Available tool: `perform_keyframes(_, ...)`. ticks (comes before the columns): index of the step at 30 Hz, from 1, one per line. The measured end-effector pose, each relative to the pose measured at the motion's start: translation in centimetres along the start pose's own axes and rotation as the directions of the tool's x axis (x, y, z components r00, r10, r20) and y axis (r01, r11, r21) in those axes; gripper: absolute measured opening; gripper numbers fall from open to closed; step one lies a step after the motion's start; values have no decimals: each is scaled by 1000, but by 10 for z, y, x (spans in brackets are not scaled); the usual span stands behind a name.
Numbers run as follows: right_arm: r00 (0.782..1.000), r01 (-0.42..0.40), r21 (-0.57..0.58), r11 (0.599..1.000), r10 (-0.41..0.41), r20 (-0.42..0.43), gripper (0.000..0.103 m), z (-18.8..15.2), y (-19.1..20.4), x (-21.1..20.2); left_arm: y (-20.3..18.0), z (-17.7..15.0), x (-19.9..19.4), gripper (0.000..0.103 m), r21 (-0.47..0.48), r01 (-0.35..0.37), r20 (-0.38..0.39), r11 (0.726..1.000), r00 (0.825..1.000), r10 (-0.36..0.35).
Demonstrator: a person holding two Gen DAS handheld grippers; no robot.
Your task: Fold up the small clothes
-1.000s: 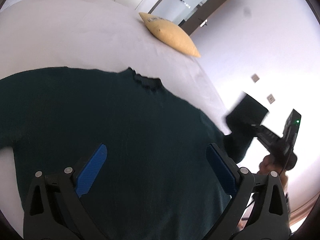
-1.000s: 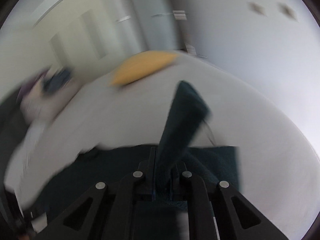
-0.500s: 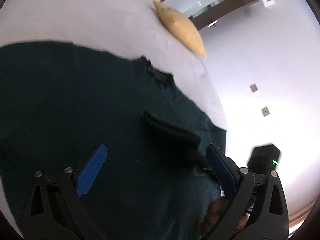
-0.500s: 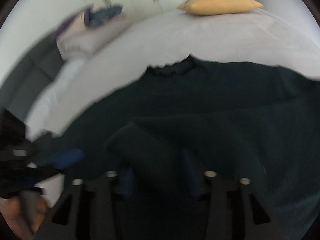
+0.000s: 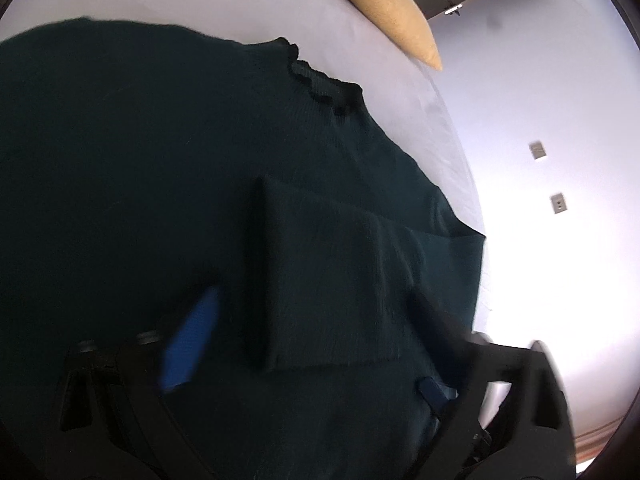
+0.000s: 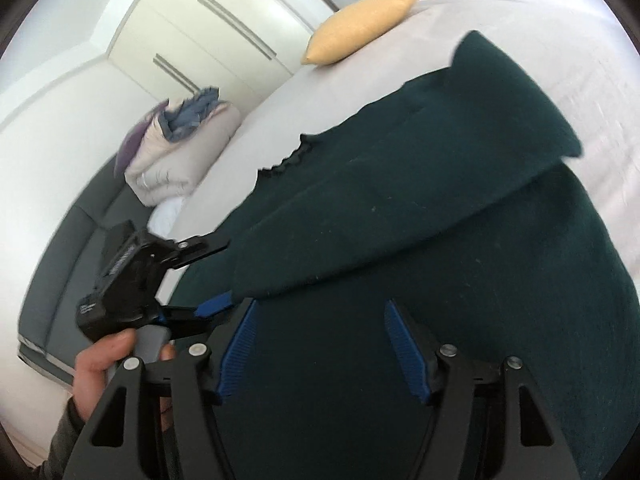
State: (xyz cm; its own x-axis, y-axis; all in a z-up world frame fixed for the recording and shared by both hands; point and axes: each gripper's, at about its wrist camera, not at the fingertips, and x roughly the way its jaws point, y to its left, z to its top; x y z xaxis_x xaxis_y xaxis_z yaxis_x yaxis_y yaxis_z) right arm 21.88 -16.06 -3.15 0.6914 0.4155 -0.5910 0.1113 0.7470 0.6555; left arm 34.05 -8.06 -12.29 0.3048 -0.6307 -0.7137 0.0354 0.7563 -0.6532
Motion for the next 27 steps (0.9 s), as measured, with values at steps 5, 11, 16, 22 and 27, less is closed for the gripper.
perform_keyframes(5,1000,-18,100,995,16,23,68,14,-18,-5,-4,7,11,15,24,-82,-18,996,996,82)
perform_keyframes(11,996,-9,223,975,-11,91,70,32,-43,-18,8,17,-22,6,20,-29,81,999,996,27)
perform_keyframes(16,988,-21,303,953,-26,151,70,43,-62,-24,17,24,-54,6,24,-26,221,999,975,20)
perform_keyframes(22,981,-70,381,922,-6,195,74,56,-73,-25,42,22,-51,6,-28,-19,257,999,966,25)
perform_keyframes(27,977,-123,439,890,31,212,76,74,-77,-13,55,46,-52,6,-40,13,278,999,961,-1)
